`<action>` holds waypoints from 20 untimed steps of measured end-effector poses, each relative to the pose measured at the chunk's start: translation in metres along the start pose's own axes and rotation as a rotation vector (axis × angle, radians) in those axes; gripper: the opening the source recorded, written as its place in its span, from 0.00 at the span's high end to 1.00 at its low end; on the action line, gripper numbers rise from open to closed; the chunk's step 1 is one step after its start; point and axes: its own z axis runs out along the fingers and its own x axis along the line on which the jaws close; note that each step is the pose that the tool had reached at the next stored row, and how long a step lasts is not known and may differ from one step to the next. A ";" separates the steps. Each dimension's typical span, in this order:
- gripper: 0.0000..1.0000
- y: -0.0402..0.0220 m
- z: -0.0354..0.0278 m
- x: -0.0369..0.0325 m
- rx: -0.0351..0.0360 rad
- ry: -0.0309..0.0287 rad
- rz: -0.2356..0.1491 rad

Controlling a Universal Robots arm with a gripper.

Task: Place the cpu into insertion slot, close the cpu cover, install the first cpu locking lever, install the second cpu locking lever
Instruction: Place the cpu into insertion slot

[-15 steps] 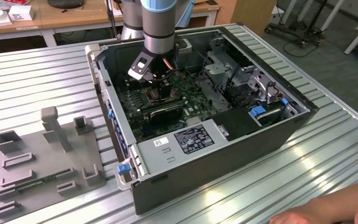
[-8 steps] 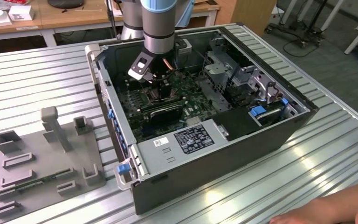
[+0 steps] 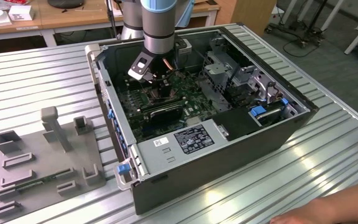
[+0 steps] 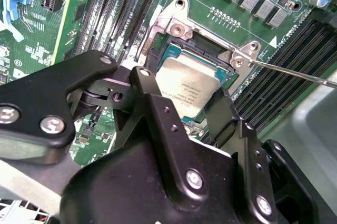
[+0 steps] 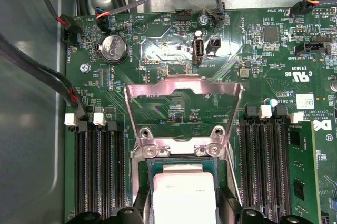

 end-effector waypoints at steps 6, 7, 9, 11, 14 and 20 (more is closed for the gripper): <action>0.39 0.0000 0.0001 0.0000 0.0000 -0.0002 0.000; 0.39 0.0000 -0.0002 0.0000 -0.0002 -0.0003 0.000; 0.39 0.0001 -0.0030 -0.0001 -0.0001 -0.0010 0.000; 0.39 0.0002 -0.0039 0.0000 -0.0001 -0.0003 0.000; 0.39 0.0002 -0.0039 0.0000 -0.0001 -0.0003 0.000; 0.45 0.0002 -0.0040 0.0000 0.0001 -0.0003 0.000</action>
